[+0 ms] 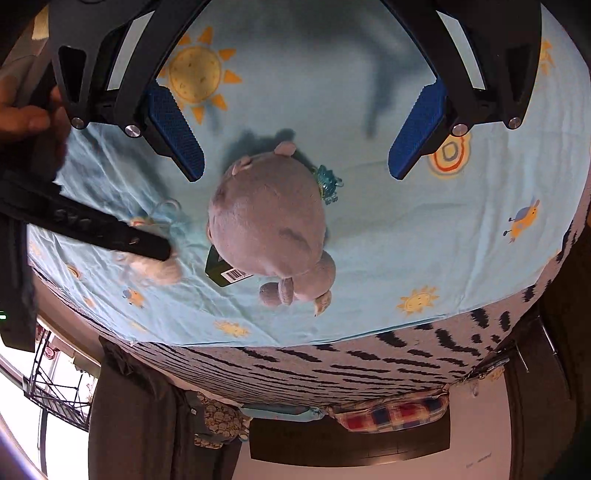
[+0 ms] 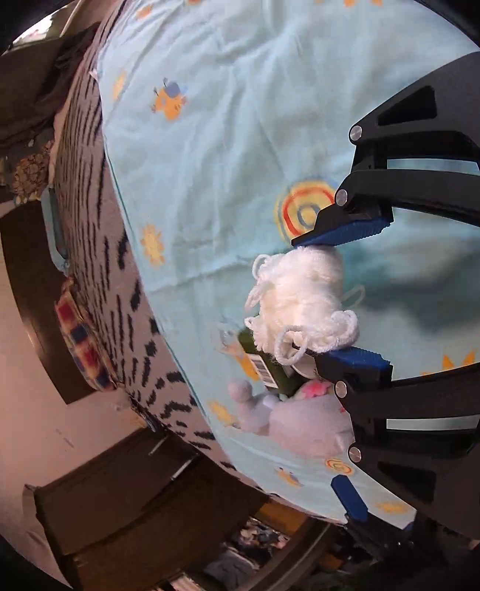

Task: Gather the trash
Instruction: 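Grasp the grey plush toy with the left tool while the right tool grasps the white yarn ball, then lower both tools to the bin and release plush toy and yarn ball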

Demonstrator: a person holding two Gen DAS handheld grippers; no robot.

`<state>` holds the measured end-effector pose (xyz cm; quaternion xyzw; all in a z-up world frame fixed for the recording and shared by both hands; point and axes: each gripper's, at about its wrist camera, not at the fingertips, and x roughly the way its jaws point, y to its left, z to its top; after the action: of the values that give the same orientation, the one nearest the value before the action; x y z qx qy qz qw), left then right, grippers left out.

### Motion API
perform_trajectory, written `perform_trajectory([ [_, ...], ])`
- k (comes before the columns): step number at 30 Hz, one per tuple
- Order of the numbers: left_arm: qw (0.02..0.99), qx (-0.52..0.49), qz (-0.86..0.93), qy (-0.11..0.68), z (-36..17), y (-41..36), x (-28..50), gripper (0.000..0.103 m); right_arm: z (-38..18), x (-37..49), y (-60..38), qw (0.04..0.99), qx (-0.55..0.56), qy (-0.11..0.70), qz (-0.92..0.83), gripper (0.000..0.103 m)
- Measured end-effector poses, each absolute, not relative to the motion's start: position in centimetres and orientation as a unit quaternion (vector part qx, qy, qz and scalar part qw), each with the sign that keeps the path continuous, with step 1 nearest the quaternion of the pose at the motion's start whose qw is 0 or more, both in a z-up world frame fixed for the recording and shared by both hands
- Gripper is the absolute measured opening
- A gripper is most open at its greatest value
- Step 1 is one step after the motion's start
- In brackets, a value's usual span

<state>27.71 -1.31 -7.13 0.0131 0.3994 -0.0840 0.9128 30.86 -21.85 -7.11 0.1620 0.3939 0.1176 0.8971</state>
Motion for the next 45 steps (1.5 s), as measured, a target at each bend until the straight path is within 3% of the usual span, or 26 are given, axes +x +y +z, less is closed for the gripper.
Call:
perform_trajectory([
  [11, 0.914, 0.003, -0.077, 0.399, -6.9, -3.2, 31.8, 0.094, -6.6, 29.9, -25.1, 0.9, 0.178, 0.387, 0.095, 0.049],
  [13, 0.909, 0.002, -0.079, 0.409, -7.3, -3.5, 32.5, 0.084, -6.4, 29.7, -25.2, 0.9, 0.177, 0.386, 0.096, 0.049],
  [14, 0.906, 0.0, -0.08, 0.416, -7.5, -3.6, 32.7, 0.068, -6.3, 29.5, -25.2, 0.901, 0.176, 0.384, 0.097, 0.049],
  [18, 0.903, 0.0, -0.085, 0.42, -7.4, -3.6, 32.4, 0.061, -5.4, 28.4, -25.5, 0.906, 0.172, 0.375, 0.097, 0.049],
  [27, 0.922, 0.004, -0.098, 0.375, -2.7, -2.2, 27.2, 0.06, -2.9, 23.6, -25.3, 0.915, 0.154, 0.354, 0.117, 0.049],
  [35, 0.935, 0.005, -0.128, 0.33, 1.0, -0.6, 18.0, 0.06, 0.4, 16.1, -23.9, 0.929, 0.124, 0.317, 0.144, 0.049],
  [45, 0.934, 0.038, -0.177, 0.308, -1.4, -0.9, 5.7, 0.061, -1.0, 5.1, -22.7, 0.933, 0.081, 0.312, 0.158, 0.049],
])
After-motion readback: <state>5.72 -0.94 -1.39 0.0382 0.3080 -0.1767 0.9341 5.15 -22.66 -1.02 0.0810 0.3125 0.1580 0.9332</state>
